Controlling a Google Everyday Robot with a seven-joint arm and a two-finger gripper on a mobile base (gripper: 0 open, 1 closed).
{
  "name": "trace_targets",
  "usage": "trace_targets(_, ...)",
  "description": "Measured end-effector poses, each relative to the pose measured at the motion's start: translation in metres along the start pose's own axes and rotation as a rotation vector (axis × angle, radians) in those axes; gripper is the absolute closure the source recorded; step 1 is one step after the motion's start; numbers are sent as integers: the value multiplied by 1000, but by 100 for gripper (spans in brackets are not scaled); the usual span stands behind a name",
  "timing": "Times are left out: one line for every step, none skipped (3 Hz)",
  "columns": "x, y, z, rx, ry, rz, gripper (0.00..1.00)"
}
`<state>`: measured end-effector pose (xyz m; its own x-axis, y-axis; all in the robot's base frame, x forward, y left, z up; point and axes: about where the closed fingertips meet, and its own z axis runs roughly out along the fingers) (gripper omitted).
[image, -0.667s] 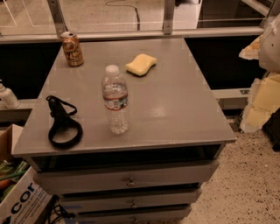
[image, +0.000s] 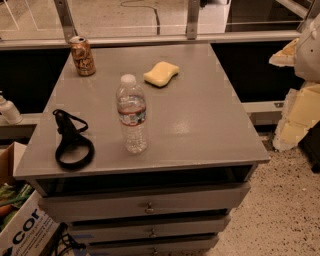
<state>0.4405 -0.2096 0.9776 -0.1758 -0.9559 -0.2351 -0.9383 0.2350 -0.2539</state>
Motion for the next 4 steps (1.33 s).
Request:
trace_targets(-22,-7,9,-7,-60,-81,0)
trace_targets(-49,-22,27,-39,-157,-149,0)
trace_targets(-78,-38,47,-70,-255,-178,0)
trace_targets(-104,-56,65,-98,-385,-182,0)
